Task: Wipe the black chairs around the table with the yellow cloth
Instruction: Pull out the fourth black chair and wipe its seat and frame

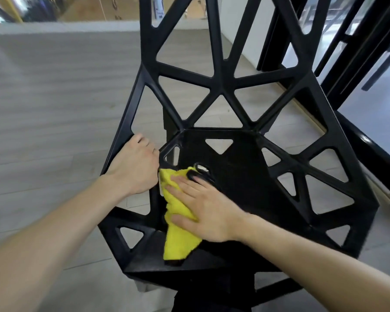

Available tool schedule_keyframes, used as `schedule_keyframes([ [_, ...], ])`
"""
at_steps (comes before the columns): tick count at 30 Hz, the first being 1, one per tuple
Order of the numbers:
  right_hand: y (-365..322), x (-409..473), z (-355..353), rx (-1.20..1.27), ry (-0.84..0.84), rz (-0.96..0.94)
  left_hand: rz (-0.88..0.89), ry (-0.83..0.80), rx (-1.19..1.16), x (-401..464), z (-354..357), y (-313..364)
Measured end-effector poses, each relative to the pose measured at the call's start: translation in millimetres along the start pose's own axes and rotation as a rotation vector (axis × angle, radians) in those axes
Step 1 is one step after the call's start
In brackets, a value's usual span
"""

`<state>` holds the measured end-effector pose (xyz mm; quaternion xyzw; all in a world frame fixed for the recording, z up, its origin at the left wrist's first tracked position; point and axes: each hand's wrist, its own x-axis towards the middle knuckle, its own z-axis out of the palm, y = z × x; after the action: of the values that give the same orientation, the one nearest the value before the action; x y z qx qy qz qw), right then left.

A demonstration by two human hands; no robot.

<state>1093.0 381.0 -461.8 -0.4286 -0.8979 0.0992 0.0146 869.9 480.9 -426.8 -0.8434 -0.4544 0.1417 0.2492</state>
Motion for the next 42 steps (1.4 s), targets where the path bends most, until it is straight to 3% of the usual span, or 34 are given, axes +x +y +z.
schedule_keyframes([
  [4, 96, -68, -15, -0.133, 0.003, 0.317, -0.004, 0.022, -0.009, -3, 4, 2],
  [6, 114, -62, -14, -0.175, 0.013, 0.400, -0.022, 0.019, -0.013, -3, 5, 2],
  [10, 79, 9, 0, -0.065, 0.033, 0.335, -0.019, 0.000, -0.009, -4, 1, 1],
  [16, 123, -110, -19, -0.091, -0.012, 0.321, -0.023, 0.049, -0.001, -7, 3, 8],
  [19, 113, -75, -10, -0.163, 0.017, 0.364, -0.018, 0.050, 0.015, -8, 4, 6],
  [24, 23, 47, 18, -0.011, 0.085, 0.061, 0.086, 0.042, -0.018, -9, 4, -3],
  [27, 50, 50, 19, 0.000, 0.099, -0.047, 0.078, 0.276, -0.079, -15, -2, -15],
  [29, 94, 72, 6, -0.027, 0.146, 0.084, -0.049, 0.463, -0.175, -23, -13, -15],
  [32, 109, 111, -3, 0.047, 0.260, 0.332, -0.470, 0.451, -0.509, -28, -19, -5],
  [35, 68, 84, 9, 0.089, 0.197, 0.091, -0.827, 0.288, -1.080, -20, -18, -20],
  [38, 80, 59, 8, 0.142, 0.127, -0.107, -0.839, 0.296, -1.368, -19, -18, -30],
  [42, 83, 109, -2, 0.215, 0.338, 0.205, -0.807, 0.266, -1.393, -27, -20, -34],
])
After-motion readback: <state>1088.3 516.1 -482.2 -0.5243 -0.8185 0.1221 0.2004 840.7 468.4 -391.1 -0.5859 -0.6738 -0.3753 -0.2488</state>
